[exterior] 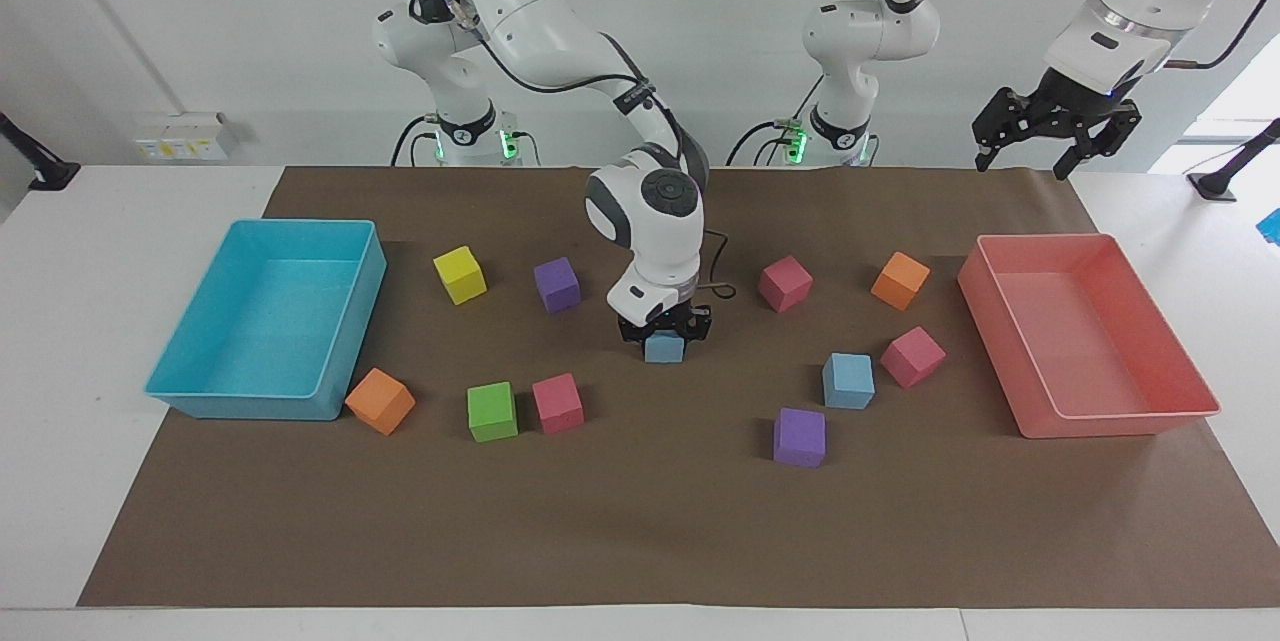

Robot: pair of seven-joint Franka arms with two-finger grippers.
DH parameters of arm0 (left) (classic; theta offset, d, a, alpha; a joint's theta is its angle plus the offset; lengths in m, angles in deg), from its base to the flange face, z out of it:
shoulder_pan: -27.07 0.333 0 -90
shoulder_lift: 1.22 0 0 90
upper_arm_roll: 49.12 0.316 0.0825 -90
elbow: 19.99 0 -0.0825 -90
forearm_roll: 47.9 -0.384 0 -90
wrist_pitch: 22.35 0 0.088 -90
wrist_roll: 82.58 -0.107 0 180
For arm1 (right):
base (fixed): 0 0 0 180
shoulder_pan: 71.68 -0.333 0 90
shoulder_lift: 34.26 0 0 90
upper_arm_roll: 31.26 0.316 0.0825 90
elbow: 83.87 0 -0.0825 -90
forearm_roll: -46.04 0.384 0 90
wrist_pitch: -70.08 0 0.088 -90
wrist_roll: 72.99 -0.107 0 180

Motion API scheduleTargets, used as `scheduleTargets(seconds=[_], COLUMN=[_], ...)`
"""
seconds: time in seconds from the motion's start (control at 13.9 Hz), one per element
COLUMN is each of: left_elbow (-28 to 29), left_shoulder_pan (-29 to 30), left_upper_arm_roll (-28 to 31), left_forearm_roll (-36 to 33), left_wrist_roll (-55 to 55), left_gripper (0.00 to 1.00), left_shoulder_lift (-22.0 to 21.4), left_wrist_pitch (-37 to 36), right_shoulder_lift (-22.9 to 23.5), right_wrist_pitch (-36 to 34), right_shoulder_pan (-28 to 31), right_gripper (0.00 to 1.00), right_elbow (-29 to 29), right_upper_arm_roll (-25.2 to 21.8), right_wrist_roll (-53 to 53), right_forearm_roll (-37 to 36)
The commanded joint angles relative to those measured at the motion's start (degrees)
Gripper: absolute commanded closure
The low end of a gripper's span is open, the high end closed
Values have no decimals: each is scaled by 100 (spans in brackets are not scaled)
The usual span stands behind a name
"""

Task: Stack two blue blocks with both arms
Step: 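Lower the light blue cube at table center and open the right gripper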

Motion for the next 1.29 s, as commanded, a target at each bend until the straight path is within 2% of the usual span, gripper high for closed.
scheduleTargets(seconds=[0.0,0.07,0.14,0.22,0.57,1.08,1.22], left_elbow=[176,168,133,132,141,185,203], left_shoulder_pan=[30,3,-5,-14,-23,-50,-163], left_upper_arm_roll=[-29,-29,-29,-29,-29,-64,-82], left_forearm_roll=[-50,-58,-67,-67,-76,-85,-85], left_wrist_roll=[9,0,0,0,-9,-9,0], left_gripper=[0,0,0,0,0,0,0], left_shoulder_lift=[-151,-133,-116,-116,-116,-45,77], left_wrist_pitch=[13,74,92,92,92,470,558], right_shoulder_lift=[-88,-97,-106,-106,-158,-949,-1291], right_wrist_pitch=[139,139,139,130,121,-195,-641], right_shoulder_pan=[18,18,9,9,-35,184,456], right_gripper=[82,58,4,0,0,0,0], right_elbow=[-204,-257,-266,-257,-231,-257,-266], right_upper_arm_roll=[23,23,23,23,23,23,32], right_wrist_roll=[137,172,164,164,181,339,793], right_forearm_roll=[-156,-156,-156,-165,-490,-393,-167])
